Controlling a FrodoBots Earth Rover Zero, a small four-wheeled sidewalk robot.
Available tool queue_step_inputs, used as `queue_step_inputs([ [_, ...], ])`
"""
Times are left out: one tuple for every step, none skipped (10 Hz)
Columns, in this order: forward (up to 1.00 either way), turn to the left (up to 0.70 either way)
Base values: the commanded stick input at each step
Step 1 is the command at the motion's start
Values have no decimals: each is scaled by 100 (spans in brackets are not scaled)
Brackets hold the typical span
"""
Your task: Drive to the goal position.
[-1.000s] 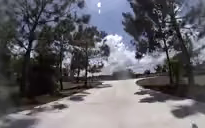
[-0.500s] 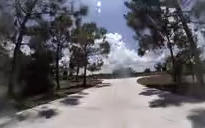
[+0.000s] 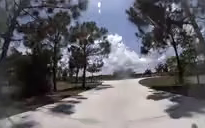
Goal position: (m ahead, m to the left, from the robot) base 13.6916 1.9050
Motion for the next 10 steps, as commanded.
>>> queue_step_inputs([
  [85, -2],
  [85, 0],
  [85, 0],
  [85, 0],
  [85, 0],
  [85, 0],
  [85, 0],
  [85, 0],
  [85, 0],
  [85, 0],
])
